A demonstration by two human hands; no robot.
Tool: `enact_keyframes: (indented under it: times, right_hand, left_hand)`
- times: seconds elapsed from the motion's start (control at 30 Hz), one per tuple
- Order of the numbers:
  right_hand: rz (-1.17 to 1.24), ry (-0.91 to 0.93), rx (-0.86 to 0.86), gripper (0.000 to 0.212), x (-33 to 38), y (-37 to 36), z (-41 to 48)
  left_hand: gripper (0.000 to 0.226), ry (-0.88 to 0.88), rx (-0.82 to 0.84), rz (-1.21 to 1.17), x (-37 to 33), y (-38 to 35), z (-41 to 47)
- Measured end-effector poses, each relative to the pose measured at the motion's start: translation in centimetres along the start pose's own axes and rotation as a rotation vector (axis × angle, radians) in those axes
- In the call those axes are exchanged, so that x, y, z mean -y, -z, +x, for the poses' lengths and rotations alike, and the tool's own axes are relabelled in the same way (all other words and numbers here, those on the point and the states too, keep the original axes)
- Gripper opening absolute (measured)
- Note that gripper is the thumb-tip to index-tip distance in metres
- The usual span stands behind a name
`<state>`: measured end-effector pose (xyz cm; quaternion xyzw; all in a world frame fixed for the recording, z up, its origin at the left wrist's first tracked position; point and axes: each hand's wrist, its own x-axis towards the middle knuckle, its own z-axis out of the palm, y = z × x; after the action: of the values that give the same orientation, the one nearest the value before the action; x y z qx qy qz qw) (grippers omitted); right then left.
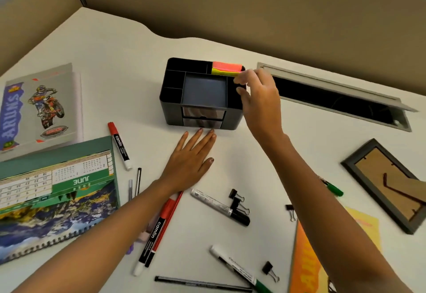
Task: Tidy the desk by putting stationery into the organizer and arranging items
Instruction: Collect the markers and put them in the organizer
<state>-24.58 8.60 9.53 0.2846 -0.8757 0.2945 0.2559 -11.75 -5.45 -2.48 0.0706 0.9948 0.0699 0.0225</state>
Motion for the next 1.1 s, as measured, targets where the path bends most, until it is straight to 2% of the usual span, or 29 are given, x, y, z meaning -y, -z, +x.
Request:
enact_keyframes:
  times: [0.17,0.3,0.57,0.7,0.8,0.9,1.1]
  right_hand:
    - [0.041,-0.023,0.116,0.012,3.1,3.0,-8.4]
    - [0.059,-0.107,0.221,0.021,4.4,4.7,-14.7]
    - [-0.023,-0.266,0.342,0.029,5.4,6.0,-23.8]
    - [-0.103,-0.330,0.404,0.033,5.6,6.1,-25.1]
    - [-0.124,-0.348,0.419,0.027,6.0,6.3,-25.3]
    - [-0.093,-0.335,0.369,0.022,6.9,7.1,-24.9]
    - [0.006,-0.286,0.075,0.023,10.5,10.2,-23.3]
  left_hand:
    - [0.064,0.023,0.154,-0.080,0.0,1.0,0.3]
    - [0.064,0.093,0.307,-0.221,-2.1,3.7,-0.2]
    - [0.042,0.199,-0.055,-0.634,-6.0,4.8,-9.0]
    - [0.037,0.228,-0.151,-0.569,-6.7,3.8,-12.2]
    - [0.039,0.236,-0.179,-0.529,-7.3,3.6,-13.4]
    - [0.041,0.212,-0.212,-0.558,-7.9,4.0,-14.3]
    - [0.055,0.144,-0.278,-0.657,-9.3,6.1,-15.1]
